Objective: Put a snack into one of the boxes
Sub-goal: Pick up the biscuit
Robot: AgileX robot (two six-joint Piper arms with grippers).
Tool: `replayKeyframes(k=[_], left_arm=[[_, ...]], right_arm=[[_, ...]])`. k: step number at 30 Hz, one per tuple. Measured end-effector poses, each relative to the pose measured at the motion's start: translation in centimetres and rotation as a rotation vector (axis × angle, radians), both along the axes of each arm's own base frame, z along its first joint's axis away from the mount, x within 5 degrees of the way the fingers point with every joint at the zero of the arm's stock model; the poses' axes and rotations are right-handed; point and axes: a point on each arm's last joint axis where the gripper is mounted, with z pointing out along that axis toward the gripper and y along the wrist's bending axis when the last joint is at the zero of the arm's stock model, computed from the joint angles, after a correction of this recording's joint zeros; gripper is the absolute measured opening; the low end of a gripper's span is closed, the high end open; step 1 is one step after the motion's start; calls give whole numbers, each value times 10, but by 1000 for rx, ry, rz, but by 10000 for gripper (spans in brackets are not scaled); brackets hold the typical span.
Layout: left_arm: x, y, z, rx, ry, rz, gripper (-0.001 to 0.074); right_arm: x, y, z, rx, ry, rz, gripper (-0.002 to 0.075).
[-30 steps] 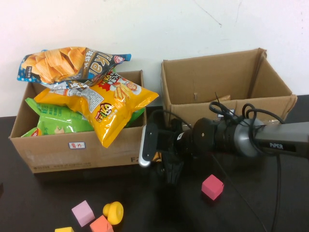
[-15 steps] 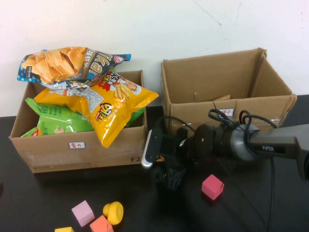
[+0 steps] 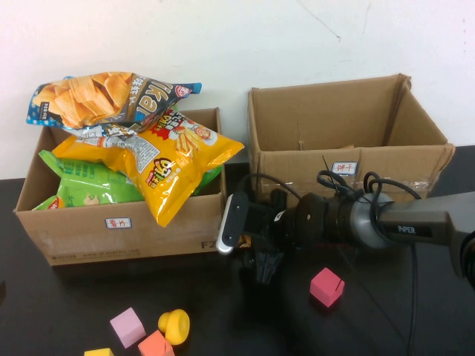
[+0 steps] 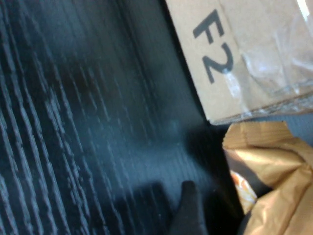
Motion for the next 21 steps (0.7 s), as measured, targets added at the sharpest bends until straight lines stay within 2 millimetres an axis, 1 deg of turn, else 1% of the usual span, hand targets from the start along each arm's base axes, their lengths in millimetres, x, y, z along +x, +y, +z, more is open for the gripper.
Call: replayKeyframes(k=[3, 8, 11, 13, 15, 19, 21], left_arm=[[0, 0, 0, 0, 0, 0, -2], [0, 0, 0, 0, 0, 0, -2], [0, 0, 0, 0, 0, 0, -2], [0, 0, 0, 0, 0, 0, -2], [0, 0, 0, 0, 0, 0, -2], [0, 0, 0, 0, 0, 0, -2], [0, 0, 0, 0, 0, 0, -2]], right_arm=[[0, 0, -1, -5, -7, 5, 545], [2, -1, -9, -17, -26, -2, 538], [3, -1, -12, -18, -36, -9, 510], [3, -1, -13, -19, -35, -9, 474], [3, -1, -14, -15, -29, -16, 405], [3, -2, -15, -10, -25, -27, 192], [3, -1, -15, 0, -18, -39, 104]])
